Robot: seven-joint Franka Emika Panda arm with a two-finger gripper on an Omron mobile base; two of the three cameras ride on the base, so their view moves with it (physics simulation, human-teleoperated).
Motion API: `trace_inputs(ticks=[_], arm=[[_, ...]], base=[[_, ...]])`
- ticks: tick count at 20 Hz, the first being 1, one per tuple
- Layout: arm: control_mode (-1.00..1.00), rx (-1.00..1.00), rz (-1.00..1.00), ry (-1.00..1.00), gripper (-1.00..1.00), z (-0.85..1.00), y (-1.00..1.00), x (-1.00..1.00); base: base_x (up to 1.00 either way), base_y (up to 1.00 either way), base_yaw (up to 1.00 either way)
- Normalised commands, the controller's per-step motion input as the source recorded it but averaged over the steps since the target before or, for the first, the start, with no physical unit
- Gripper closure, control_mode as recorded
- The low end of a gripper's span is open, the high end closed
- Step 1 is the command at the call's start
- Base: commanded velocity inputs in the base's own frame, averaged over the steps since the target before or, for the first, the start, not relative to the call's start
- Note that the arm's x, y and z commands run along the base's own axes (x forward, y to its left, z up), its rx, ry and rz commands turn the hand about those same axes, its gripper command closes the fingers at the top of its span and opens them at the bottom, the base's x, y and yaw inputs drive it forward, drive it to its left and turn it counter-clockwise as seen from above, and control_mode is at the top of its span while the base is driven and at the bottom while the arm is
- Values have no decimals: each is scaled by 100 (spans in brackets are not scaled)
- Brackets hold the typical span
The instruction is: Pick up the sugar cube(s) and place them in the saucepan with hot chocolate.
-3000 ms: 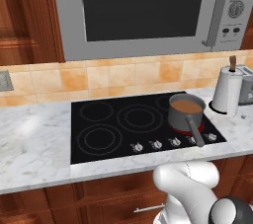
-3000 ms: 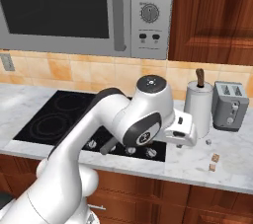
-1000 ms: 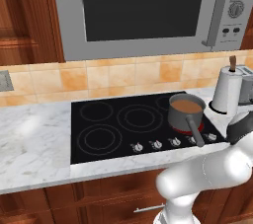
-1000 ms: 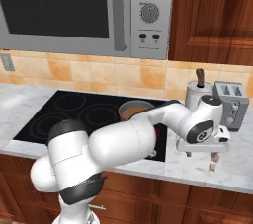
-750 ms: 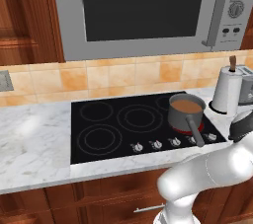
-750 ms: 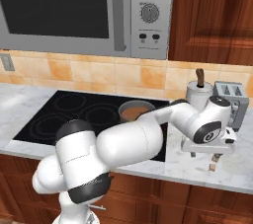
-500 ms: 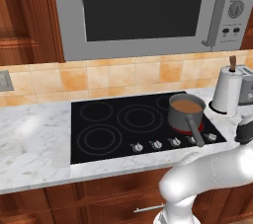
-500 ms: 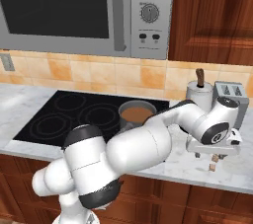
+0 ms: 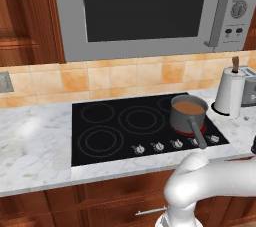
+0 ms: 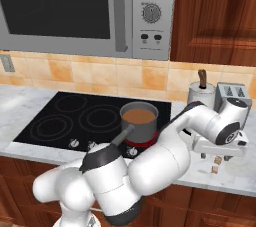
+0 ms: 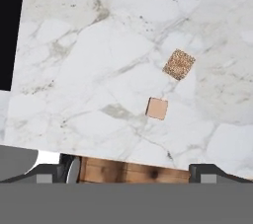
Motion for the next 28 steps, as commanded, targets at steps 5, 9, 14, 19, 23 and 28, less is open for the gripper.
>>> trace_inputs(ticks=[5, 9, 14, 19, 23, 28], arm=[[-100, 0, 0, 0, -100, -20, 0, 12], [-100, 0, 0, 0, -100, -26, 0, 13], [-100, 0, 0, 1, -100, -19, 0, 12], [-100, 0, 0, 2, -100, -24, 0, 8], [-100, 0, 0, 5, -100, -30, -3, 0], [-100, 0, 0, 7, -100, -28, -6, 0]], base=[[0, 0, 0], [0, 0, 0], [0, 0, 0], [0, 0, 0], [0, 0, 0], [0, 0, 0]])
